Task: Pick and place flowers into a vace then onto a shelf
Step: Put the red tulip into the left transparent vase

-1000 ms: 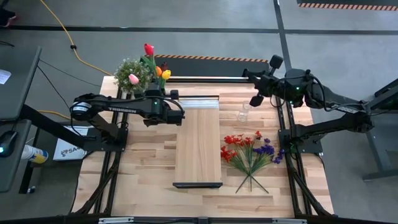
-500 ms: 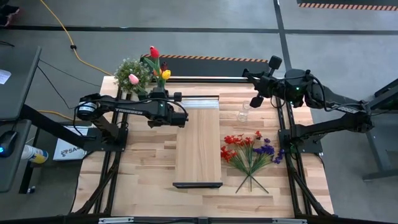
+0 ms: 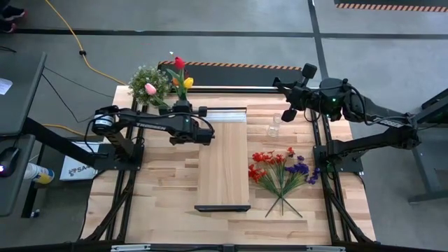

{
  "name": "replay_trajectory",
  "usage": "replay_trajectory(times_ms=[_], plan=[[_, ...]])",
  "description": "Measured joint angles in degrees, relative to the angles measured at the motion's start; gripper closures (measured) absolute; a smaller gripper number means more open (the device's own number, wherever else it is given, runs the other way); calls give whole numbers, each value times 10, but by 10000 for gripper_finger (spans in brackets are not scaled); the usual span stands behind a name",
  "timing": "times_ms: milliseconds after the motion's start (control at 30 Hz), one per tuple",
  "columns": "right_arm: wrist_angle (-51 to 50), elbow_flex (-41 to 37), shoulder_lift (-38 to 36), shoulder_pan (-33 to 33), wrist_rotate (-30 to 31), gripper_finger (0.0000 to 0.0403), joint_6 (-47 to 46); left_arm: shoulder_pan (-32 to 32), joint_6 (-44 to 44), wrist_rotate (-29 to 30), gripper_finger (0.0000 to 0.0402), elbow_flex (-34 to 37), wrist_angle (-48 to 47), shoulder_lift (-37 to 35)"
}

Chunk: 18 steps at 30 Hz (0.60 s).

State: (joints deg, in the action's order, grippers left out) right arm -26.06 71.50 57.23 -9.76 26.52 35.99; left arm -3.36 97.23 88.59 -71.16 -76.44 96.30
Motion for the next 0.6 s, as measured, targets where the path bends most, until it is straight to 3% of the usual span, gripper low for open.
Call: replay_trajectory(times_ms=[367,600], plan=[[1,0,0,0,-1,402,-2,0,-11,-40,380,0,0,-1],[1,0,0,0,-1,402,-2,0,-28,-59,329,0,1,-1]])
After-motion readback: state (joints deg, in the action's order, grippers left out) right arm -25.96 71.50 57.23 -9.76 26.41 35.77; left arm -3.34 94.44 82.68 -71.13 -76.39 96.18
